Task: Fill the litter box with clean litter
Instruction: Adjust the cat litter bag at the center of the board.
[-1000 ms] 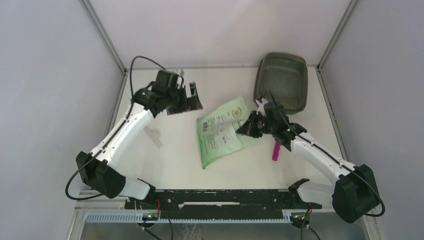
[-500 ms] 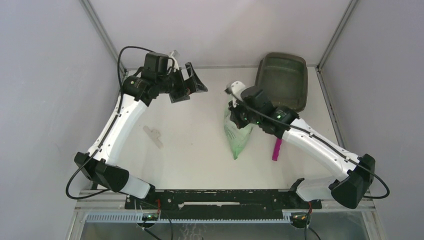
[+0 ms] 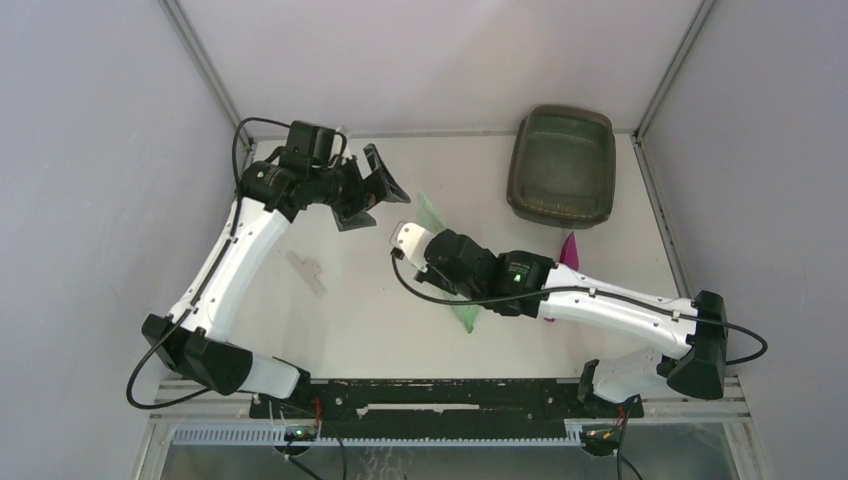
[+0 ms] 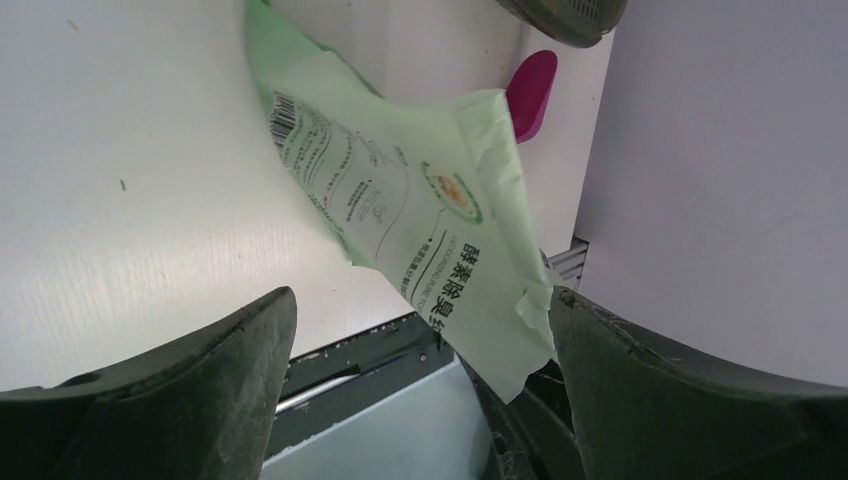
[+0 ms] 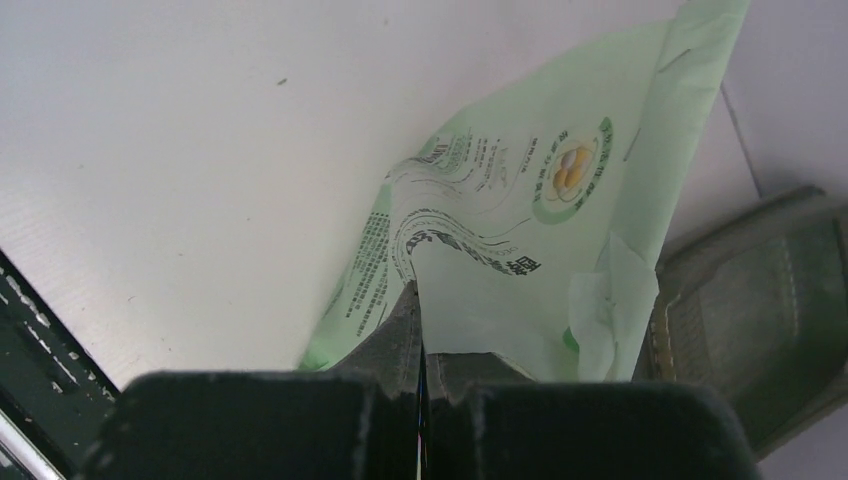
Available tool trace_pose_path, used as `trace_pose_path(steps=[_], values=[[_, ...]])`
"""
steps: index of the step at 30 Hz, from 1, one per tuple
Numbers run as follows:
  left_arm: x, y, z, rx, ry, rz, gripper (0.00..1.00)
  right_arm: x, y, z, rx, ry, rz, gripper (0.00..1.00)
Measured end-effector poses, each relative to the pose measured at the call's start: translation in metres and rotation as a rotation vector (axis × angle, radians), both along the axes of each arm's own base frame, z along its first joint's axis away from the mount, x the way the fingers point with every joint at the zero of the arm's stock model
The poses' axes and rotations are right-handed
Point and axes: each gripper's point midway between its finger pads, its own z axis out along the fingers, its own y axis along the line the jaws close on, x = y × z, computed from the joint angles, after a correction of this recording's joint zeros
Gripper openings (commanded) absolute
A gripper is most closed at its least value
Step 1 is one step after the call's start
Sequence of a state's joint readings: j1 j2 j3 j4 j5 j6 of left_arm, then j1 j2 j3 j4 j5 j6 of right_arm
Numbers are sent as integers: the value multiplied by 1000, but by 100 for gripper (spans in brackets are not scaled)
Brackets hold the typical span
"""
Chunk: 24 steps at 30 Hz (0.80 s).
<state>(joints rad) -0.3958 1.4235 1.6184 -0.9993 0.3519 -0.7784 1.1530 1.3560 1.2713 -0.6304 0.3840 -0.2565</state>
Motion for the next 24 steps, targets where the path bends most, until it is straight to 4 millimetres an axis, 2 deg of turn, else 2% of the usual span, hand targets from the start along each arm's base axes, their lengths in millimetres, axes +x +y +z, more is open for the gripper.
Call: trace_pose_path(steps=[7,12,19,24], values=[[-13,4,8,-38,15,37,100,-21,17,3,-27,-34,123,0],[-26,4,-8,-58,86,56,100,-31,26,1,-46,-50,176,0],[-43,5,-43,-76,219,98,100,-38,42,-5,-66,-63,210,0],[-43,8,-49,-55,214,100,100,-45,46,-7,-67,-60,223,0]])
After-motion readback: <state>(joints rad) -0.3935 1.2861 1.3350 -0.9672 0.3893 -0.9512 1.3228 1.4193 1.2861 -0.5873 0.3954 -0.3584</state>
